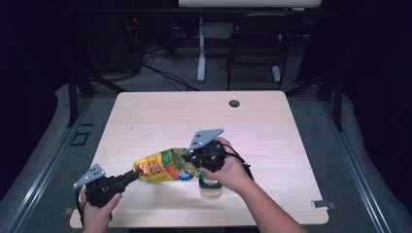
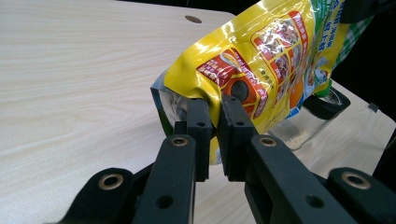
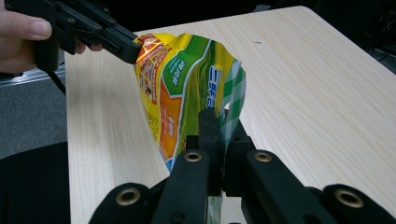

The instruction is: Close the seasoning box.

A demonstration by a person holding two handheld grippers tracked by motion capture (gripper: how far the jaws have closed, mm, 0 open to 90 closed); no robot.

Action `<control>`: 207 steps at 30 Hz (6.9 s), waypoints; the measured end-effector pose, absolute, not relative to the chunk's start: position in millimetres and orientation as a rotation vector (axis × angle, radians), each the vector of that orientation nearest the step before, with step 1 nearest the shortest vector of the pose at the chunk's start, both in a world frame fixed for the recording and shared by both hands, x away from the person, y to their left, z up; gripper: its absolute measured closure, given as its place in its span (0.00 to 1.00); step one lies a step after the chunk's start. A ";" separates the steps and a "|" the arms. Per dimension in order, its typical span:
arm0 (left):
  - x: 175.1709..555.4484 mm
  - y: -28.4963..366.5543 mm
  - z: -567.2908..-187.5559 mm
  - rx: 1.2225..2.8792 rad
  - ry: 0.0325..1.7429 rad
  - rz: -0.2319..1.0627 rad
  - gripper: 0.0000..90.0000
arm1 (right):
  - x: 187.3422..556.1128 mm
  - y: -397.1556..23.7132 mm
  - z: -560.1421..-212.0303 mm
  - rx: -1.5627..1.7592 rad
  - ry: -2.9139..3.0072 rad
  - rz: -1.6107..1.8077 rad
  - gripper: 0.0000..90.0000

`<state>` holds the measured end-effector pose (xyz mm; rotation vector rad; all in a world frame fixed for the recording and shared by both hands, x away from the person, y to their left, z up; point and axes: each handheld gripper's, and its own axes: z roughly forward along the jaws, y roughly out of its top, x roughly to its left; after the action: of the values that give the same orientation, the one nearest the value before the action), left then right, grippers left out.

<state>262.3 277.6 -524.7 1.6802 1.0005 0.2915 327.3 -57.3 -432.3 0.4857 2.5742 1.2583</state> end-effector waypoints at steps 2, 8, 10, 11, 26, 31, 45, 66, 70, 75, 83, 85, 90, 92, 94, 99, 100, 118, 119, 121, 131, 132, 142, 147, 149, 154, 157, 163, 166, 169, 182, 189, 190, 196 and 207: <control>260.4 274.8 -521.1 1.680 0.994 0.320 0.95 | 326.8 -59.6 -431.8 0.493 2.568 1.265 0.99; 258.0 266.9 -513.3 1.690 0.978 0.348 0.96 | 325.7 -68.0 -428.2 0.512 2.546 1.298 0.99; 258.0 266.0 -510.0 1.719 0.969 0.342 0.97 | 325.4 -70.5 -427.2 0.514 2.543 1.299 0.99; 257.9 264.6 -508.5 1.724 0.966 0.347 0.97 | 325.1 -71.8 -427.0 0.514 2.542 1.304 0.99; 254.3 241.7 -492.2 1.793 0.934 0.469 0.97 | 324.3 -96.0 -432.4 0.567 2.492 1.374 0.99; 250.1 237.4 -486.8 1.794 0.931 0.512 0.97 | 321.7 -101.1 -433.5 0.593 2.458 1.424 0.99; 234.0 220.7 -481.7 1.778 0.907 0.649 0.97 | 315.9 -115.4 -437.1 0.654 2.375 1.520 0.96; 219.1 204.1 -472.0 1.802 0.841 0.818 0.97 | 305.1 -134.3 -447.8 0.707 2.289 1.610 0.97; 217.3 202.6 -470.1 1.811 0.828 0.840 0.97 | 302.5 -135.6 -447.9 0.689 2.292 1.590 0.99; 215.0 200.5 -468.0 1.814 0.820 0.872 0.97 | 301.8 -135.9 -449.7 0.695 2.291 1.593 0.99; 211.4 194.0 -462.1 1.826 0.800 0.918 0.97 | 301.3 -139.8 -452.7 0.695 2.295 1.594 1.00; 210.8 192.5 -460.7 1.833 0.791 0.929 0.97 | 300.9 -140.8 -453.6 0.702 2.290 1.602 1.00; 209.6 189.0 -458.5 1.840 0.777 0.955 0.97 | 299.4 -144.0 -455.7 0.709 2.289 1.612 1.00; 209.2 188.0 -457.5 1.844 0.772 0.963 0.97 | 299.2 -145.0 -456.3 0.713 2.288 1.617 1.00; 209.1 187.2 -457.0 1.845 0.768 0.965 0.97 | 299.2 -145.8 -457.1 0.719 2.284 1.626 1.00; 209.6 185.6 -456.0 1.847 0.764 0.978 0.97 | 298.8 -147.1 -458.2 0.730 2.280 1.629 1.00; 209.5 185.2 -455.8 1.848 0.762 0.981 0.97 | 298.8 -147.5 -458.3 0.728 2.281 1.624 1.00; 209.8 179.3 -449.6 1.868 0.728 1.010 0.97 | 298.7 -152.6 -462.3 0.762 2.271 1.647 1.00; 209.7 179.0 -449.6 1.868 0.727 1.011 0.97 | 298.7 -152.8 -462.3 0.761 2.272 1.646 1.00; 209.7 178.8 -449.0 1.872 0.725 1.013 0.97 | 298.7 -153.3 -462.4 0.762 2.275 1.643 1.00; 209.7 176.6 -447.0 1.879 0.710 1.022 0.97 | 300.1 -156.1 -464.7 0.770 2.274 1.655 1.00; 209.6 176.4 -446.9 1.879 0.708 1.024 0.97 | 300.1 -156.3 -465.0 0.773 2.273 1.658 1.00; 208.8 173.3 -443.7 1.890 0.690 1.033 0.97 | 300.4 -158.3 -467.7 0.787 2.263 1.666 1.00; 210.1 170.9 -440.4 1.897 0.680 1.033 0.97 | 302.4 -160.9 -470.3 0.834 2.254 1.708 1.00; 210.4 169.3 -438.5 1.898 0.671 1.041 0.97 | 302.6 -161.5 -470.3 0.836 2.251 1.702 1.00; 211.6 165.5 -433.0 1.898 0.651 1.043 0.97 | 302.0 -165.3 -467.7 0.836 2.229 1.717 1.00; 212.2 161.5 -430.8 1.906 0.634 1.051 0.97 | 302.2 -168.1 -467.0 0.841 2.227 1.713 1.00; 212.8 154.2 -430.4 1.911 0.613 1.058 0.97 | 302.3 -174.9 -467.0 0.845 2.226 1.672 1.00; 214.0 153.6 -433.0 1.917 0.618 1.047 0.97 | 302.5 -176.0 -468.0 0.844 2.235 1.665 1.00; 213.8 154.2 -435.6 1.913 0.622 1.047 0.97 | 301.9 -174.6 -470.4 0.840 2.242 1.634 1.00; 213.2 155.1 -437.1 1.908 0.621 1.044 0.97 | 301.7 -174.6 -471.5 0.839 2.242 1.646 1.00; 213.1 154.4 -438.2 1.911 0.623 1.043 0.97 | 302.1 -174.6 -473.0 0.845 2.246 1.643 1.00; 213.1 154.5 -438.3 1.911 0.621 1.045 0.97 | 302.1 -174.4 -473.3 0.846 2.246 1.643 1.00; 212.7 154.1 -438.0 1.910 0.619 1.048 0.97 | 301.8 -174.4 -473.2 0.846 2.244 1.642 1.00; 210.5 152.7 -435.7 1.910 0.607 1.056 0.97 | 300.9 -174.4 -472.5 0.852 2.236 1.643 1.00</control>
<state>210.5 152.7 -435.7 1.9098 0.6069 1.0557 300.9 -174.4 -472.5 0.8517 2.2363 1.6429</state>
